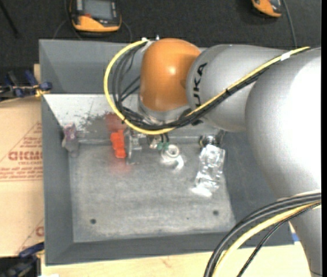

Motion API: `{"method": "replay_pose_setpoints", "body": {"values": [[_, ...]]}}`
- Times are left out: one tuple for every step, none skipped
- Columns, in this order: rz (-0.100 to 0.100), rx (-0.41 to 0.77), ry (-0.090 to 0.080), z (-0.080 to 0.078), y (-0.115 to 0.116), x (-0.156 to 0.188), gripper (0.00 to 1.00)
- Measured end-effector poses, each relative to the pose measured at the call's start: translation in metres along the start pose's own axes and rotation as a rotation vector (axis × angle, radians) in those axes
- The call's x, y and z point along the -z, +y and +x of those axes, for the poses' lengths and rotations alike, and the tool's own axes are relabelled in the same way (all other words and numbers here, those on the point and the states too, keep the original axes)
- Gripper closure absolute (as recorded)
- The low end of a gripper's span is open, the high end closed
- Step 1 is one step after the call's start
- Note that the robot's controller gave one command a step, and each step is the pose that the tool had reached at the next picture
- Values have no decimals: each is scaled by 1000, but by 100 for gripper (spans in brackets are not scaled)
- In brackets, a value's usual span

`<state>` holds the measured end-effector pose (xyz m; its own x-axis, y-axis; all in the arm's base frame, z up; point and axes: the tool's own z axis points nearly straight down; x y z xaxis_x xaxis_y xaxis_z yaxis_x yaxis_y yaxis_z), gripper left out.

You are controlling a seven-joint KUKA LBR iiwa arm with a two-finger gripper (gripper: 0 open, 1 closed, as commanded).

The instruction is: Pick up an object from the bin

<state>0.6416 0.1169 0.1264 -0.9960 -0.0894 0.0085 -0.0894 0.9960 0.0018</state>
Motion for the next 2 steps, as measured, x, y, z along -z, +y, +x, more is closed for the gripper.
{"method": "replay_pose_setpoints", "body": {"values": [[2, 0, -24, 15, -6, 203, 100], [4, 329, -9, 27, -23, 99, 100]]}}
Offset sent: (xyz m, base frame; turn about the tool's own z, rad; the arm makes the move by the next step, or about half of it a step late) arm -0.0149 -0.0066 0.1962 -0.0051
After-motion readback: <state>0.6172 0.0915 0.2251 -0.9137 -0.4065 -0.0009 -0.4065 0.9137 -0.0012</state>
